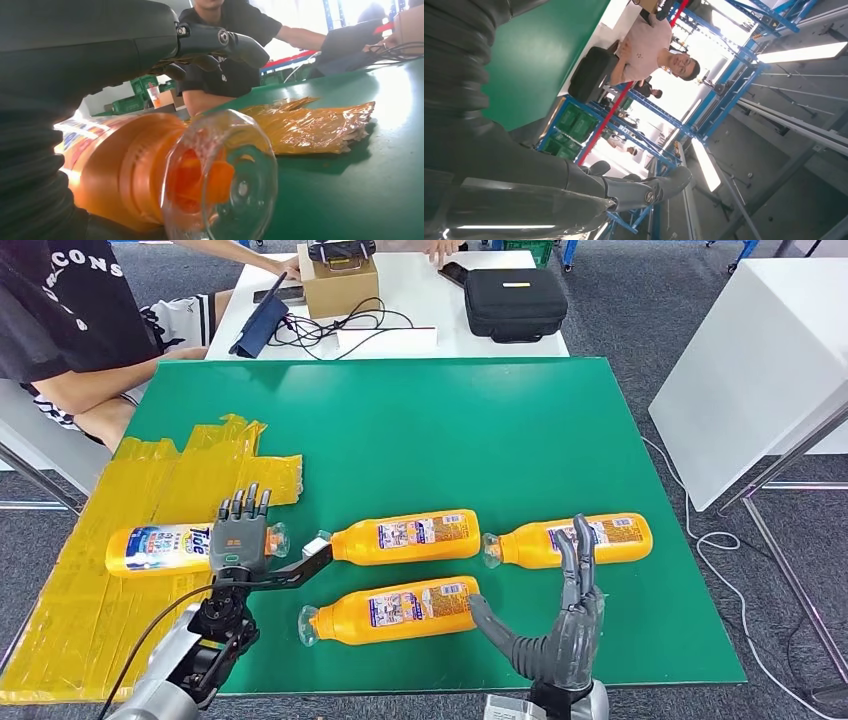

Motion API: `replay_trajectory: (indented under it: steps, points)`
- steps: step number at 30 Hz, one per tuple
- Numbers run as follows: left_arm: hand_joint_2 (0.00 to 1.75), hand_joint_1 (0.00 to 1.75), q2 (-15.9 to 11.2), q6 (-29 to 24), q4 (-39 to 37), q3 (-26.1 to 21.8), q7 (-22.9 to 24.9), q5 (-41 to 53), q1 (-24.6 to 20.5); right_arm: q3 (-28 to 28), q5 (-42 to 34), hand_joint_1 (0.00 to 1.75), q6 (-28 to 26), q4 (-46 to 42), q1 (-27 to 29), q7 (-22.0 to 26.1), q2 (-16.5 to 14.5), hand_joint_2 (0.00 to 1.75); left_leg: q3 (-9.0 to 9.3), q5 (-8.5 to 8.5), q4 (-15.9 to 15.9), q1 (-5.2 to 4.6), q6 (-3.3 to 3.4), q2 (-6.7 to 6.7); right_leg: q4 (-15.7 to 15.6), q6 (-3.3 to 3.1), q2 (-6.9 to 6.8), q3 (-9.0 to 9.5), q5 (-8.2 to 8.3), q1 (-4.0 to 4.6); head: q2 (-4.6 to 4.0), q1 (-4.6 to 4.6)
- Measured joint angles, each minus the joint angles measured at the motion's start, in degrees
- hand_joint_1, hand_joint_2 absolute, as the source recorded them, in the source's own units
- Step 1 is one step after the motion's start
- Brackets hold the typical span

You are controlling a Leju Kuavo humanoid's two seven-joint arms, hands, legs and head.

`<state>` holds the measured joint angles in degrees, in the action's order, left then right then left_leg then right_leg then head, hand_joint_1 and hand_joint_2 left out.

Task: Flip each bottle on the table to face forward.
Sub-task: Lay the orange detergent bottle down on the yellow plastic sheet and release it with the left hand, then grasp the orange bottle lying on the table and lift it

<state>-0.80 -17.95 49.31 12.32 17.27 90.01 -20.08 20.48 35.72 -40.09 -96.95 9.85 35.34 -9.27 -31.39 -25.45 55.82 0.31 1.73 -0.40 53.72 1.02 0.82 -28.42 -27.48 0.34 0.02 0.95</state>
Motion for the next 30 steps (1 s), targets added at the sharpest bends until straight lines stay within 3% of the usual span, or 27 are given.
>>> replay_trajectory:
  steps: [7,11,15,23,30]
  points:
    - [1.75,0.00,0.3,0.2,0.7,-0.7,0.5,0.0,0.7,0.1,0.3,0.00,0.0,0.0,0.0,-0.9,0.0,1.75,0.00,0.00,0.0,0.00,0.00,0.00,0.0,0.00,0.00,0.00,0.00,0.00,0.00,0.00]
    - [1.75,0.00,0.8,4.3,5.8,-1.2,-0.5,0.0,3.1,0.1,0.8,0.00,0.0,0.0,0.1,-1.6,0.0,1.75,-0.01,-0.01,0.0,0.00,0.00,0.01,0.0,0.00,0.00,-0.02,0.00,-0.01,0.00,0.01]
    - [0.00,0.00,1.0,9.0,13.0,-1.2,-0.6,0.0,6.7,0.2,1.2,0.00,0.0,0.1,0.1,-2.2,0.0,1.75,-0.09,-0.01,0.0,0.00,0.00,0.02,0.0,0.00,0.00,-0.10,-0.01,-0.01,0.00,0.00]
    - [0.00,0.00,1.7,14.4,25.3,-1.2,-8.7,-4.3,12.3,0.1,1.5,0.00,0.0,0.4,0.1,-2.4,0.0,1.75,-0.15,-0.01,0.0,0.00,0.00,0.01,0.0,0.00,0.00,-0.16,-0.01,-0.02,0.00,-0.01]
    - [0.00,0.00,1.7,14.9,31.0,-1.2,-9.6,-5.3,14.2,0.1,1.5,0.00,0.0,0.6,0.1,-2.4,0.0,1.75,-0.16,-0.01,0.0,0.00,0.00,0.01,0.0,0.00,0.00,-0.17,-0.01,0.00,0.00,0.01]
